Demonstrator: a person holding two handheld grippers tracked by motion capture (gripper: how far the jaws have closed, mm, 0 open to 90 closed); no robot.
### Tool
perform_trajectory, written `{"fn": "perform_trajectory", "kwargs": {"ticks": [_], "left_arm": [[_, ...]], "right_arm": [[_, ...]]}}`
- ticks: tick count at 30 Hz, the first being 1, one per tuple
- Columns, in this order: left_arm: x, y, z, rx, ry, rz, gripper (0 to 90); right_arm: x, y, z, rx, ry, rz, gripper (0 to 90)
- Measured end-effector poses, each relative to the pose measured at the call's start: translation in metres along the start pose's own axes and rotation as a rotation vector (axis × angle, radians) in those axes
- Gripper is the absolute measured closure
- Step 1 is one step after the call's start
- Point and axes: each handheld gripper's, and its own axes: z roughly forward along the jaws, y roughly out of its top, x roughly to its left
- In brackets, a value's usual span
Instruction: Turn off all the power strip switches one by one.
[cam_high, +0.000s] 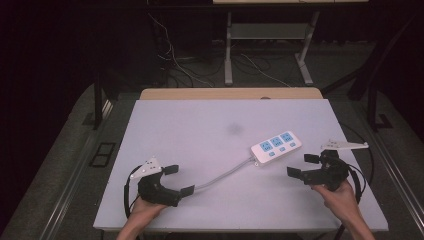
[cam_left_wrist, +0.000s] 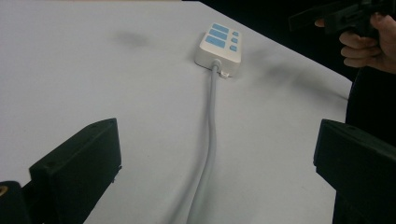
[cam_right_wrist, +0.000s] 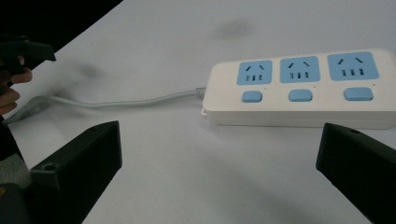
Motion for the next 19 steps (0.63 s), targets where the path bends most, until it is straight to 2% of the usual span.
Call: {"fn": "perform_trajectory", "kwargs": {"ticks": [5,12,19], "left_arm": [[0.001,0.0,0.0,0.005,-0.001,0.0,0.0],[0.001,-0.001,0.001,0.022,-0.008,-0.002,0.0],[0.002,-0.001,0.001,0.027,-0.007,-0.004,0.0]], "right_arm": [[0.006,-0.014,-0.001,-0.023,0.003,-0.022,0.1],[0.009,-0.032,0.002,-0.019,0.012,-0.032,0.1],[0.009,-0.038,0.002,-0.023,0.034,-0.037,0.1]]}}
